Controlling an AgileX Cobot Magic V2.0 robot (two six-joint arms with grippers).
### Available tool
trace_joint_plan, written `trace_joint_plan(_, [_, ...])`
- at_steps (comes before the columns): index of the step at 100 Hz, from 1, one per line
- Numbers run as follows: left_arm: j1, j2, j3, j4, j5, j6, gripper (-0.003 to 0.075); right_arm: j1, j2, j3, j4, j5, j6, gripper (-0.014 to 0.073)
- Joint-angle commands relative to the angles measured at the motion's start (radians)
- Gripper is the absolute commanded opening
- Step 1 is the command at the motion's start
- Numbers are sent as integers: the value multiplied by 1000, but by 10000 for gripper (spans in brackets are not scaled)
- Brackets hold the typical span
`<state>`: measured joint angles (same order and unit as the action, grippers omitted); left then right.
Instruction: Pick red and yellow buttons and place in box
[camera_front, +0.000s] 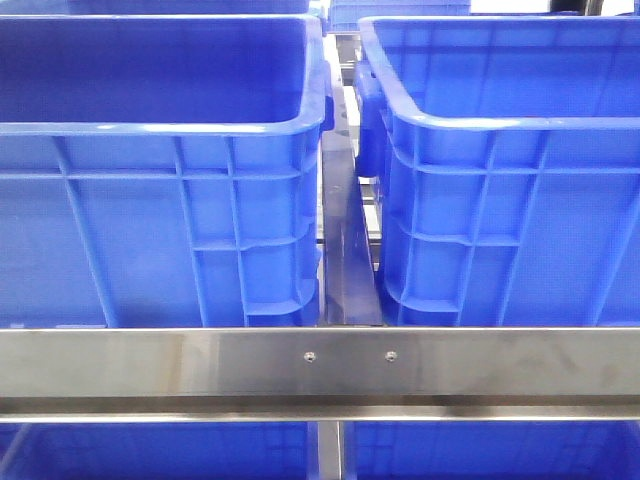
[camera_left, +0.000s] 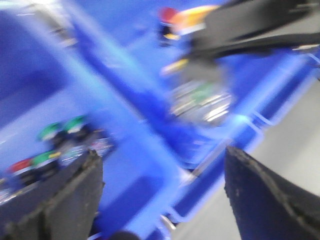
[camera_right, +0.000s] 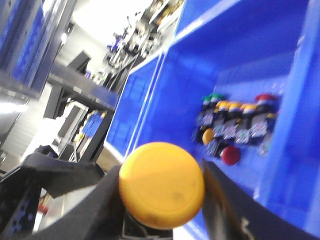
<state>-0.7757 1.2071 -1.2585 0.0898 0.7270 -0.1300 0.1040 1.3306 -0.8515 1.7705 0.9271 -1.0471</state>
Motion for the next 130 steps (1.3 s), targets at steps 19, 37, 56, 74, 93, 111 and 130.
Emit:
trace_joint_plan(19, [240,-140,64,9,-54,-29,484,-93,-47,-36,135,97,-17,110])
trace_joint_plan(37, [396,-302,195,9,-56,-51,484,-94,-47,-36,135,96,-20,110])
trace_joint_plan(56, [505,-526,348,9,-56,-77,483,-94,-47,-36,135,91,-23,110])
trace_joint_plan(74, [539,-746,474,8,-50,-102,483,-94,-47,-36,135,77,-23,110])
trace_joint_plan(93, [539,-924,558,-1,-28,-102,463,-94,-47,-36,135,66,-24,110])
trace_joint_plan(111, [539,-1001,576,-1,-28,-102,275,-94,-47,-36,135,36,-24,110])
trace_joint_plan(130, [539,-1006,576,-1,-28,-102,-20,-94,-47,-49,135,-3,-66,110])
